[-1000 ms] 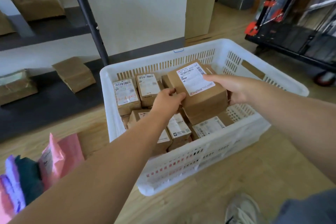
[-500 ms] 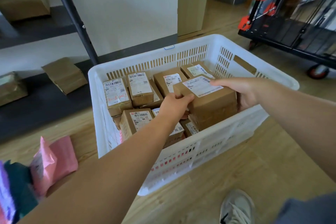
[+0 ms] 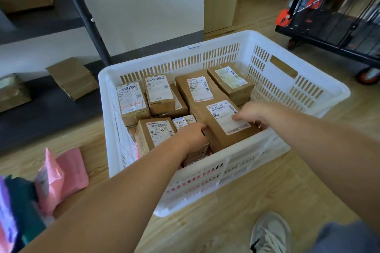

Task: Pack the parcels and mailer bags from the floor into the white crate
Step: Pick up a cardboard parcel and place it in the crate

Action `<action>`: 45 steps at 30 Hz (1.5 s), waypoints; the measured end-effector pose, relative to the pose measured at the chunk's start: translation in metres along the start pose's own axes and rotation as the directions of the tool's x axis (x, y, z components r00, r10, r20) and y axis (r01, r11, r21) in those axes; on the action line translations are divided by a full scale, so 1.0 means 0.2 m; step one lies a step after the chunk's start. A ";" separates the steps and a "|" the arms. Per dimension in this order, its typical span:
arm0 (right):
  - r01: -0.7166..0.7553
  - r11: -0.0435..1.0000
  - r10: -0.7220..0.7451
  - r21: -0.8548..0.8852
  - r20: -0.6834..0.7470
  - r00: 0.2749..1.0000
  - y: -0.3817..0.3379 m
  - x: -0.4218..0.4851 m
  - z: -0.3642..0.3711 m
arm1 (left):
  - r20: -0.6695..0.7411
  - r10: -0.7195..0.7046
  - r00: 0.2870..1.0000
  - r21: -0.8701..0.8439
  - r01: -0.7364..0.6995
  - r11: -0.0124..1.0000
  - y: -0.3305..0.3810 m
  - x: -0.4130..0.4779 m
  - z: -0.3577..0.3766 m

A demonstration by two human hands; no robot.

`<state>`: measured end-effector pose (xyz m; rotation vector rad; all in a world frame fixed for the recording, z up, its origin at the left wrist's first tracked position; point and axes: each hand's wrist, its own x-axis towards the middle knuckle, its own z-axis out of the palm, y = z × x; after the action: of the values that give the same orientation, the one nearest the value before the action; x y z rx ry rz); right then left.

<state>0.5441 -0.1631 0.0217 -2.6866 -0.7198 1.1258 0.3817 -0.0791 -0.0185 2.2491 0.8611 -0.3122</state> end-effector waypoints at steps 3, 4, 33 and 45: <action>0.012 0.998 -0.014 -0.067 -0.028 0.999 -0.01 0.03 0.01 | -0.008 -0.054 0.999 0.282 0.054 0.958 -0.07 0.02 0.00; 0.012 0.995 -0.015 -0.098 -0.031 0.999 -0.01 0.03 0.02 | 0.011 -0.084 0.996 0.334 0.076 0.939 -0.09 0.02 0.00; 0.256 0.933 -0.287 -0.253 -0.094 0.953 -0.24 -0.11 0.13 | -0.128 -0.026 0.991 0.435 0.080 0.897 -0.32 -0.19 -0.10; 0.670 0.742 -0.667 -0.038 -0.151 0.730 -0.93 -0.62 0.46 | -0.792 -0.095 0.603 0.167 0.363 0.917 -0.54 -0.80 -0.36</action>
<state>0.3356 -0.0643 0.0917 -2.1298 -1.4726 0.7044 0.1889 -0.0504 0.0483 2.5790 1.6677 0.5173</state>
